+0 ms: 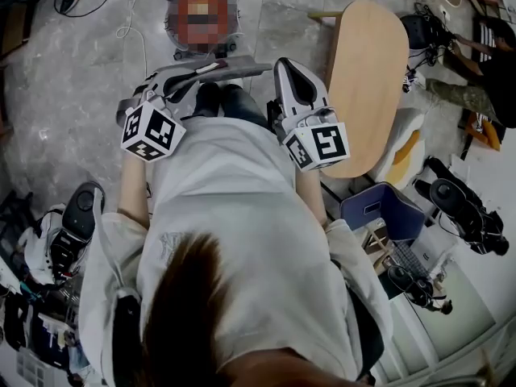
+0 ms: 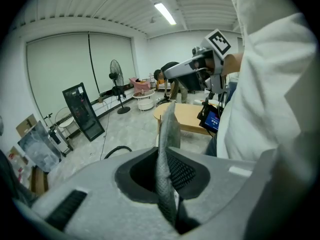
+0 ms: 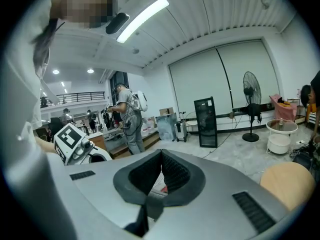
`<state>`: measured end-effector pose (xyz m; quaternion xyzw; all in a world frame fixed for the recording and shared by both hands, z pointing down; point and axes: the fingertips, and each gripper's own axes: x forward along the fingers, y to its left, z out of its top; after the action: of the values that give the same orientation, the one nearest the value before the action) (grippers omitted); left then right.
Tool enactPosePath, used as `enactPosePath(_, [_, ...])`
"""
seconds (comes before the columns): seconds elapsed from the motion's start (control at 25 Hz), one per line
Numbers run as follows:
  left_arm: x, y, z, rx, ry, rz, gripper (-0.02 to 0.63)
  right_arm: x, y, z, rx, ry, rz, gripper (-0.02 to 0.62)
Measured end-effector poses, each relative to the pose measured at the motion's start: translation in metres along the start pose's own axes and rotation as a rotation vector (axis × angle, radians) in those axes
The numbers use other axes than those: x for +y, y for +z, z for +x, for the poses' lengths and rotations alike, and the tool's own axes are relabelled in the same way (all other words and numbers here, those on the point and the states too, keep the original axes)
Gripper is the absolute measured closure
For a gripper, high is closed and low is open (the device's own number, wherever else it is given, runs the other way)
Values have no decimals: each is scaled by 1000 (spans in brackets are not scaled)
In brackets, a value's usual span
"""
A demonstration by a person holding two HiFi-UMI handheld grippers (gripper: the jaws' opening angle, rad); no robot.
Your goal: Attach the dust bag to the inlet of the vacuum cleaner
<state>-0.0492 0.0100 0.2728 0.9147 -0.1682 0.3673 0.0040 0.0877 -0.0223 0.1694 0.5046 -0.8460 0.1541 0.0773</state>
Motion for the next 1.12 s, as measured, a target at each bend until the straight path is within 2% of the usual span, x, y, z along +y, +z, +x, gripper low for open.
enactPosePath(0.36, [4,18,2,7,46,-32,567,-14,12,7,-1,72,-3,594])
enactPosePath(0.52, [5,23,2,14,58,-26,567,-13,13,10,24,130,-18,592])
enactPosePath(0.76, [5,29,5,26,47,-3,567,2,4,16,81,239,-43,526])
enactPosePath(1.0, [0,31,14,53,-1,35,567,22,-13,17,180,390,-179,518])
enactPosePath(1.12, [-2,35,22,56,-29,45,568,22,-28,19,243,435,-234,463])
